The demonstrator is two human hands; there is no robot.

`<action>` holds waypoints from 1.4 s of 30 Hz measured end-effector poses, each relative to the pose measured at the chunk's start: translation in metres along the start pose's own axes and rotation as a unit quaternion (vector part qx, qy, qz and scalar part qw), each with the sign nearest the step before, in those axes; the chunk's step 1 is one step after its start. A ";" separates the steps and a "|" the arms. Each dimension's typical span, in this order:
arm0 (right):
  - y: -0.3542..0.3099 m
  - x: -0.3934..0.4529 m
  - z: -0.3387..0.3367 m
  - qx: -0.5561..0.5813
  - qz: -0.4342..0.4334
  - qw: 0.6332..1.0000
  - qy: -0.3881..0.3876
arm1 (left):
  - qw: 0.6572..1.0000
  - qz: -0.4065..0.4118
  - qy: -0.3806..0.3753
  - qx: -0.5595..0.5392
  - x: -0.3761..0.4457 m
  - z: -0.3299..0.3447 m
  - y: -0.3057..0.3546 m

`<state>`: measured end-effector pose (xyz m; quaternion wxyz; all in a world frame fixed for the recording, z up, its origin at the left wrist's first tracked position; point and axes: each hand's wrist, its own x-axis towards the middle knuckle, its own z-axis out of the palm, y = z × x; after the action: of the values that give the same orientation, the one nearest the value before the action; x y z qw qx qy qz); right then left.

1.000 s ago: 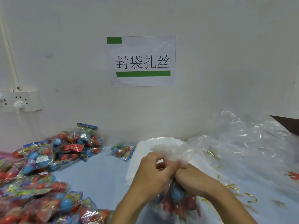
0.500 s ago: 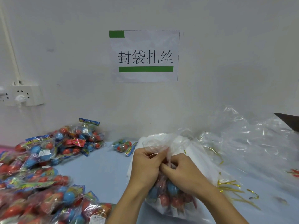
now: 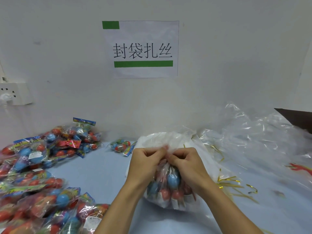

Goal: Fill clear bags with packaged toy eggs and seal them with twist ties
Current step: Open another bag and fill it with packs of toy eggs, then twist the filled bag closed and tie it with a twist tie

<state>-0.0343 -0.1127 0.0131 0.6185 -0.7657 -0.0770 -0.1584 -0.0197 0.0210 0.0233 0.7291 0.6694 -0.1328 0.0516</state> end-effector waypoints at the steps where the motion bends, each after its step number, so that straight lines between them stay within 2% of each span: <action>1: 0.000 0.001 -0.001 0.004 0.011 1.000 0.002 | 1.000 -0.006 -0.016 -0.001 0.000 -0.001 0.000; 5: 0.001 0.003 -0.004 0.011 0.018 1.000 -0.017 | 0.997 0.000 -0.071 0.024 -0.001 -0.001 -0.003; 10: -0.005 0.003 -0.004 -0.059 -0.020 0.996 -0.063 | 0.999 0.010 -0.033 -0.002 -0.001 0.003 -0.004; 14: -0.016 0.003 -0.026 -0.147 0.010 0.976 -0.160 | 1.000 0.008 -0.010 -0.014 -0.002 0.005 -0.004; 16: -0.022 0.004 -0.047 -0.169 0.042 0.976 -0.134 | 1.000 0.012 -0.005 0.000 -0.002 0.006 -0.005; 18: -0.022 0.007 -0.070 -0.225 0.065 0.970 -0.063 | 1.000 0.010 0.007 0.009 -0.002 0.007 -0.005; 20: -0.017 0.008 -0.090 -0.302 0.097 0.948 -0.025 | 1.000 0.014 0.022 0.010 -0.002 0.006 -0.006; 21: -0.015 0.007 -0.097 -0.337 0.124 0.933 -0.033 | 0.999 0.017 0.029 0.009 -0.002 0.006 -0.006; 26: -0.012 0.002 -0.100 -0.437 0.231 0.855 -0.156 | 0.999 0.012 0.040 0.005 -0.001 0.006 -0.007; 29: -0.014 0.001 -0.097 -0.472 0.266 0.818 -0.192 | 0.999 0.006 0.040 0.005 0.000 0.006 -0.007; 37: 0.000 -0.001 -0.083 -0.495 0.277 0.812 -0.135 | 0.999 0.014 0.032 0.014 0.002 0.005 -0.010; 42: 0.003 0.001 -0.082 -0.516 0.278 0.793 -0.164 | 0.999 0.013 0.025 0.021 0.003 0.005 -0.012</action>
<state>-0.0443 -0.1934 0.0265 0.1269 -0.9742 0.1323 0.1319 -0.0142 0.0149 0.0127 0.7175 0.6809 -0.1224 0.0804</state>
